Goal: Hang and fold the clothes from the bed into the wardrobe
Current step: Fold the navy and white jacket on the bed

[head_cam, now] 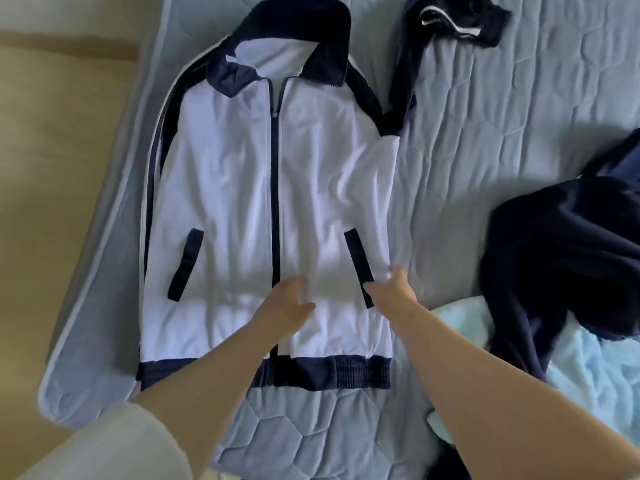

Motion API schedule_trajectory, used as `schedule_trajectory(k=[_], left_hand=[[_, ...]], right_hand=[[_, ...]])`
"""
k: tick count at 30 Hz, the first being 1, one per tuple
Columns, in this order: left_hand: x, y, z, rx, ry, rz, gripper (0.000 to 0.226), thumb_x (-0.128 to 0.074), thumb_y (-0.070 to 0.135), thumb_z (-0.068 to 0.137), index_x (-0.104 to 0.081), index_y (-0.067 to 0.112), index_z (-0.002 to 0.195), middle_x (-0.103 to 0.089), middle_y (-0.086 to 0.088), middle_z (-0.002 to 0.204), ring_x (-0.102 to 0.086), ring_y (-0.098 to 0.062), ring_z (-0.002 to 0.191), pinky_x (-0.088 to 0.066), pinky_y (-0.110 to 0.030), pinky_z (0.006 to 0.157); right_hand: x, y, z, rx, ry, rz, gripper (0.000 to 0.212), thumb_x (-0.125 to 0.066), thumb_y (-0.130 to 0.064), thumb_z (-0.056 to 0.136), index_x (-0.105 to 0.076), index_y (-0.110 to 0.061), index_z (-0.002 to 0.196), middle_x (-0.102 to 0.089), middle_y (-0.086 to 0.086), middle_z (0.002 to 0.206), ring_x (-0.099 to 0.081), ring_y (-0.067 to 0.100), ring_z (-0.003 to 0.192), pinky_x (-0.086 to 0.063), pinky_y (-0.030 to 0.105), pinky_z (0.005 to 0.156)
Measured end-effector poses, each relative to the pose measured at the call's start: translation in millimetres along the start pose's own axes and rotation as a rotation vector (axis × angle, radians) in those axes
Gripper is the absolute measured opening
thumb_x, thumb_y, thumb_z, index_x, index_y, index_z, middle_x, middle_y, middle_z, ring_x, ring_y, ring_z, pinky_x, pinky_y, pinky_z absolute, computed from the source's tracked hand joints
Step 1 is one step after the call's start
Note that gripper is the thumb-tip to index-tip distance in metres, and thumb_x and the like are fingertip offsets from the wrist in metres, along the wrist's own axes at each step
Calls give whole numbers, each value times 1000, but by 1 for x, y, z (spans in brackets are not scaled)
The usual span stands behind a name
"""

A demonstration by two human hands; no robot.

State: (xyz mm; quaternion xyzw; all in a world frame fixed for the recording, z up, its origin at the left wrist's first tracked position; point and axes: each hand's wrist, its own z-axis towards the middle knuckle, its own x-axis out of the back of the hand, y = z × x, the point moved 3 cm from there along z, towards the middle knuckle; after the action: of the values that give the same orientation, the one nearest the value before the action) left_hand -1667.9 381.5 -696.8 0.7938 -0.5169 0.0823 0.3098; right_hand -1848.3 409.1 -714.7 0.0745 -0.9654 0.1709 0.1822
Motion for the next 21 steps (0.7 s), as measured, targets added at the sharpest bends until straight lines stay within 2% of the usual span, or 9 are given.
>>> schedule_trajectory(k=[4, 5, 7, 9, 11, 13, 15, 18, 21], left_hand=[[-20, -12, -1, -2, 2, 15, 53, -50, 21, 90, -34, 23, 141, -30, 3, 146, -36, -17, 128, -39, -30, 98], [-25, -12, -2, -4, 10, 18, 54, -50, 22, 91, -33, 23, 142, -28, 3, 147, -34, -17, 130, -36, -29, 100], [-34, -10, -5, -17, -6, 29, 56, -49, 24, 92, -29, 22, 144, -25, 3, 150, -29, -16, 135, -31, -29, 106], [-42, -7, -8, -36, -35, 24, 57, -47, 27, 92, -25, 23, 145, -23, 5, 152, -26, -14, 137, -27, -26, 106], [-45, -5, -10, -41, -33, -5, 58, -47, 27, 92, -25, 24, 146, -23, 6, 152, -26, -12, 137, -24, -19, 98], [-43, -5, -13, -34, -4, -35, 55, -48, 26, 92, -29, 25, 144, -27, 6, 150, -30, -10, 134, -23, -17, 93], [-33, -7, -19, -18, 43, -69, 50, -48, 25, 91, -35, 26, 140, -33, 6, 146, -38, -10, 127, -27, -17, 90], [-2, -23, -26, 10, 155, -121, 39, -48, 22, 93, -45, 24, 132, -45, 1, 135, -47, -13, 115, -33, -21, 86], [41, -49, -33, 39, 301, -199, 32, -45, 13, 94, -54, 19, 123, -53, 0, 122, -48, -11, 101, -36, -21, 81]], right_hand=[[2, 21, 13, -56, 50, -55, 7, -52, -8, 86, -51, -5, 93, -54, 14, 91, -50, 25, 69, -39, 25, 55], [6, 26, 14, -70, 83, -32, 8, -51, -7, 87, -55, -3, 93, -56, 16, 92, -53, 28, 74, -39, 25, 59], [19, 38, 15, -87, 178, 0, 24, -49, -5, 87, -59, 2, 108, -60, 22, 101, -56, 34, 88, -40, 30, 68], [26, 43, 8, -84, 245, -31, 31, -46, -1, 86, -56, 2, 115, -59, 23, 110, -54, 35, 90, -41, 33, 70], [23, 39, -1, -67, 263, -105, 37, -44, 0, 85, -48, -1, 121, -51, 21, 123, -50, 36, 104, -42, 37, 83], [16, 29, -13, -21, 284, -212, 49, -43, -3, 86, -35, -11, 133, -37, 14, 136, -38, 34, 121, -33, 40, 98], [6, 14, -26, 88, 296, -320, 57, -44, -7, 87, -26, -19, 139, -25, 7, 145, -31, 31, 126, -27, 40, 102], [-16, -5, -43, 200, 216, -403, 59, -44, -12, 89, -24, -23, 143, -18, 3, 152, -25, 29, 133, -25, 41, 108], [-41, -21, -53, 164, 53, -322, 53, -43, -15, 91, -29, -21, 142, -31, 4, 147, -36, 28, 128, -34, 45, 105]])
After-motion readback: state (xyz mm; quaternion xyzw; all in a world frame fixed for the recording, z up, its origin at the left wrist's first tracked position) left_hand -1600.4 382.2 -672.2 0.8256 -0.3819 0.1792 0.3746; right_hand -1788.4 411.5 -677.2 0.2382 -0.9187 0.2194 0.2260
